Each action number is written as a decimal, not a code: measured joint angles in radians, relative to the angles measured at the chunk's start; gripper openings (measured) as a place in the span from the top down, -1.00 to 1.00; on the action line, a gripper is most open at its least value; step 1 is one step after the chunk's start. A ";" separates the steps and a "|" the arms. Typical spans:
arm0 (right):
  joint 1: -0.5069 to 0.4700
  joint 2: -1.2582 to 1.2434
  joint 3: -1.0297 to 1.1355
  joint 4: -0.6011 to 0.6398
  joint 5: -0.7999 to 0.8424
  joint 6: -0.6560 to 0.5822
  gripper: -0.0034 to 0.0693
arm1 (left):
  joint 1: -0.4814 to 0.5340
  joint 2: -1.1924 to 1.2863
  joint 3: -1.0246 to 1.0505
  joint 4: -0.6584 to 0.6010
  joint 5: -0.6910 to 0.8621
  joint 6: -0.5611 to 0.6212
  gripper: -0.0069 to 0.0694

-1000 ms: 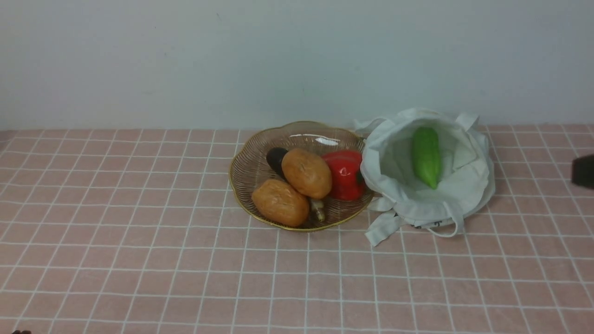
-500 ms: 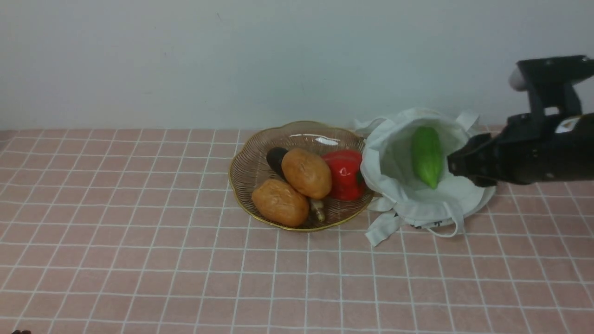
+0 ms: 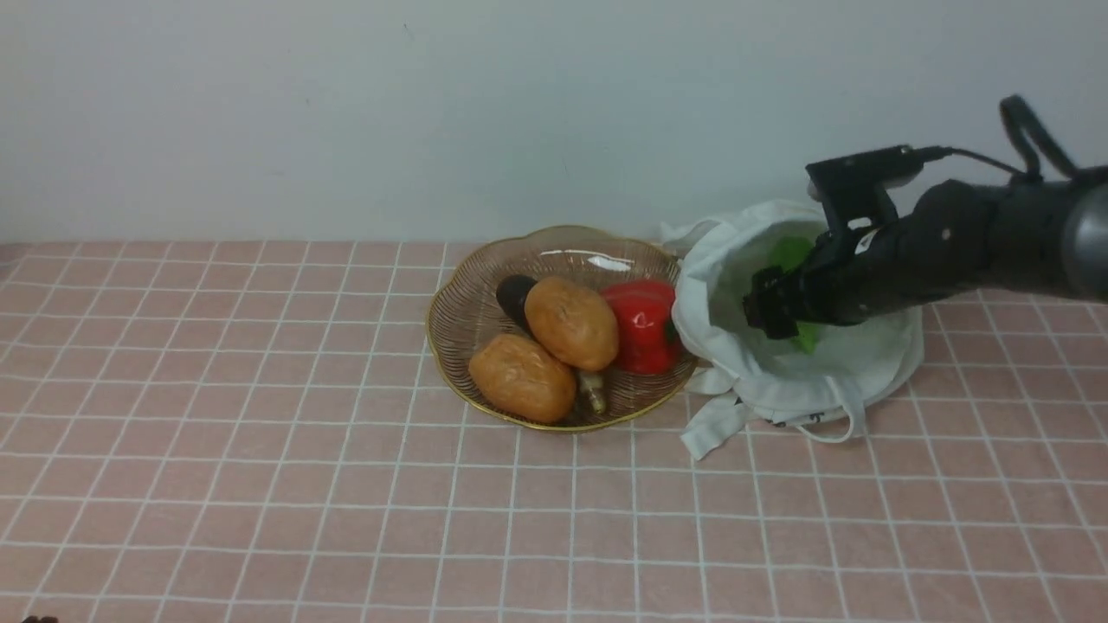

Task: Take vegetables from bag on pink coffee tablecloth place on plate.
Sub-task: 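Reach into the cloth bag and grasp the green vegetable inside with the right gripper, then take the green vegetable out of the bag and place it on the plate with the right gripper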

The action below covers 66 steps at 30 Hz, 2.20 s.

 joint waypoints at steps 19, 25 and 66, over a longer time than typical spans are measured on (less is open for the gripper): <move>-0.047 0.147 -0.057 0.002 -0.131 0.161 -0.59 | 0.000 0.000 0.000 0.000 0.000 0.000 0.83; -0.053 0.125 -0.057 0.000 -0.052 0.165 -0.11 | 0.000 0.000 0.000 0.000 0.000 0.000 0.83; 0.285 -0.199 -0.054 0.204 0.684 -0.027 -0.12 | 0.000 0.000 0.000 0.000 0.000 0.000 0.83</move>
